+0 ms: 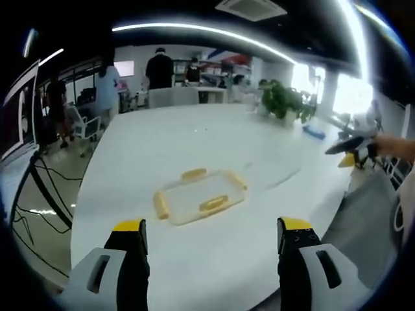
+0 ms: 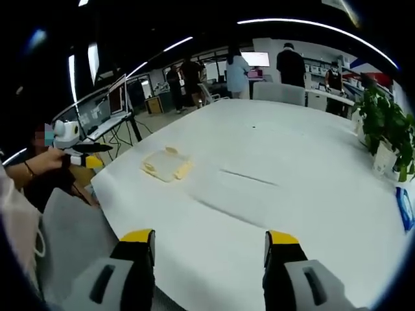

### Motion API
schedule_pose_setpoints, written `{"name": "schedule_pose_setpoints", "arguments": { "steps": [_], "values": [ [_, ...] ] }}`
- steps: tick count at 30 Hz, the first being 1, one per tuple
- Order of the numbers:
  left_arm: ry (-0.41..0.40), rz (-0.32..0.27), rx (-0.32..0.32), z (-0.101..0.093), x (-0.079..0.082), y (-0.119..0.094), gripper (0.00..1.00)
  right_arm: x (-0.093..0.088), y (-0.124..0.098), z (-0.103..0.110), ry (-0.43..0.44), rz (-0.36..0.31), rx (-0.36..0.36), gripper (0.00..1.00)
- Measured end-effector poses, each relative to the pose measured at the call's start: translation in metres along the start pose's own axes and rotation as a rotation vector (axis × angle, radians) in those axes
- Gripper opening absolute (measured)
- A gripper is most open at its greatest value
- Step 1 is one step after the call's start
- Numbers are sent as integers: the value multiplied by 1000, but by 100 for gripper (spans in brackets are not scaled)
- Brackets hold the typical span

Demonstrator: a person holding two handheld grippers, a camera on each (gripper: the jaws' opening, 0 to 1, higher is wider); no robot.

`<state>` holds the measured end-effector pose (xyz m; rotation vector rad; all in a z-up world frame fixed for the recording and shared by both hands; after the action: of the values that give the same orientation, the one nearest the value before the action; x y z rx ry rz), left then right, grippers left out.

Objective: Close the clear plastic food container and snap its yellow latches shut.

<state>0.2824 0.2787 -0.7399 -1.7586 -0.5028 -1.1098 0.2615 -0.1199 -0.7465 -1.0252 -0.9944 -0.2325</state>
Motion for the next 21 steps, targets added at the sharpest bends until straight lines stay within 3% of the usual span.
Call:
{"name": "schedule_pose_setpoints", "arguments": {
  "steps": [6,10,21],
  "values": [
    [9,11,-9,4,0,7,81,17,11,10,38,-44,61,69],
    [50,38,-26,8,0,11,81,29,20,11,23,-55,55,67],
    [106,65,-42,35,8,20,79,50,49,19,-51,-26,106,67]
  ]
}}
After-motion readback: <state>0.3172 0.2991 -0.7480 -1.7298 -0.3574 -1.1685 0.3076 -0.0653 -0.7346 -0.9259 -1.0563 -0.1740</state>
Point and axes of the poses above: the point that each gripper's makers call its tool centre point, and the gripper's own axes: y roughly forward along the fingers, z roughly to its left, x roughly out of its top, the point moved 6 cm from there along -y, roughly backward along the fingers, and after that the axes turned 2 degrees about -y, right-handed, at the moved point
